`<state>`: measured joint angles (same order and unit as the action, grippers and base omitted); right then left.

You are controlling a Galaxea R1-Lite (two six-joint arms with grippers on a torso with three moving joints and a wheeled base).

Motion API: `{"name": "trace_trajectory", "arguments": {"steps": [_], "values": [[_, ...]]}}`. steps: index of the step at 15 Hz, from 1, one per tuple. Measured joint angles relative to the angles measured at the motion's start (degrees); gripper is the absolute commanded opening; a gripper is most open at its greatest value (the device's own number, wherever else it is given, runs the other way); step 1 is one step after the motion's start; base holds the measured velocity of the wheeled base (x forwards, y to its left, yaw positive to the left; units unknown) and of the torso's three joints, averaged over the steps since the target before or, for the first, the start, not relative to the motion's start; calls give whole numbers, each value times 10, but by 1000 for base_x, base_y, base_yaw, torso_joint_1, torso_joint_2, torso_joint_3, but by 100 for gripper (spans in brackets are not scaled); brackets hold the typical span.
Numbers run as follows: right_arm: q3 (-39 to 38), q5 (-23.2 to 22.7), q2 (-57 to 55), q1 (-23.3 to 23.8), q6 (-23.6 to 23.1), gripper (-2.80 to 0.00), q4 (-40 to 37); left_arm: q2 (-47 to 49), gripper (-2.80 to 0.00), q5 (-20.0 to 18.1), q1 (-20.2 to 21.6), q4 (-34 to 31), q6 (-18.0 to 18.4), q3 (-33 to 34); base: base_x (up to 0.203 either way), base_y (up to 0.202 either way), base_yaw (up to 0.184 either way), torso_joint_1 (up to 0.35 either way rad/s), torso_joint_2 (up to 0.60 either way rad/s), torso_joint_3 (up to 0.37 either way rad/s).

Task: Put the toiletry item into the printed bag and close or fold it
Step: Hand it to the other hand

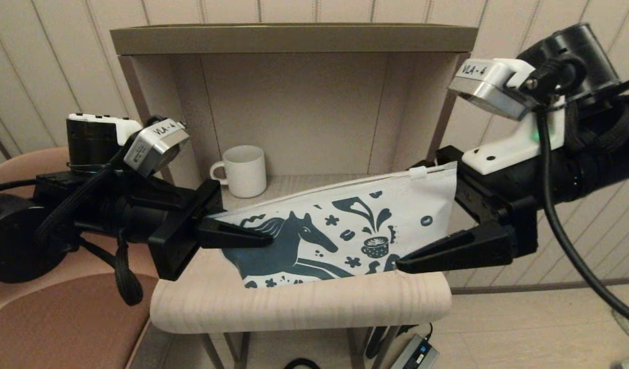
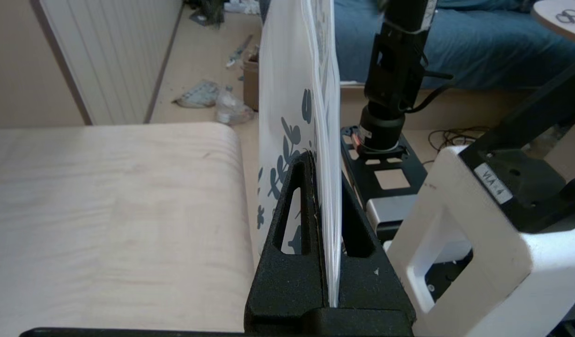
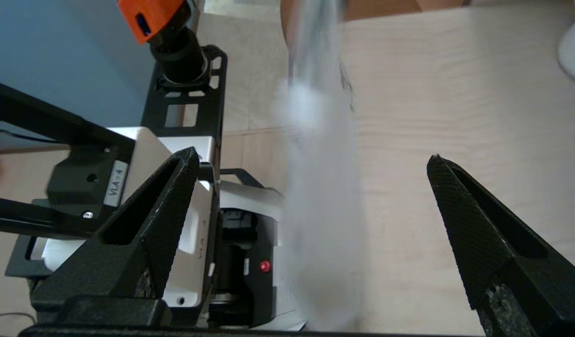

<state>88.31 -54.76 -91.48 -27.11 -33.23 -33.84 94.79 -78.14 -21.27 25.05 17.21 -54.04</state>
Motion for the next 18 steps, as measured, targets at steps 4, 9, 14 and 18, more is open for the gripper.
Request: {"name": "trace_trajectory", "arguments": {"steps": [4,9,14,18], "values": [[11,5,6,-7,0,0,-2,8,-280,1,-1,0,3,0,0,0,0,0,0,0],[32,95,-7,-36,0,0,-10,10,-280,3,-1,0,3,-1,0,0,0,0,0,0],[107,108,-34,-43,0,0,-71,10,-280,3,-1,0,7,2,0,0,0,0,0,0],[103,108,-39,-41,-1,0,-73,9,-280,4,-1,0,7,3,0,0,0,0,0,0]]}}
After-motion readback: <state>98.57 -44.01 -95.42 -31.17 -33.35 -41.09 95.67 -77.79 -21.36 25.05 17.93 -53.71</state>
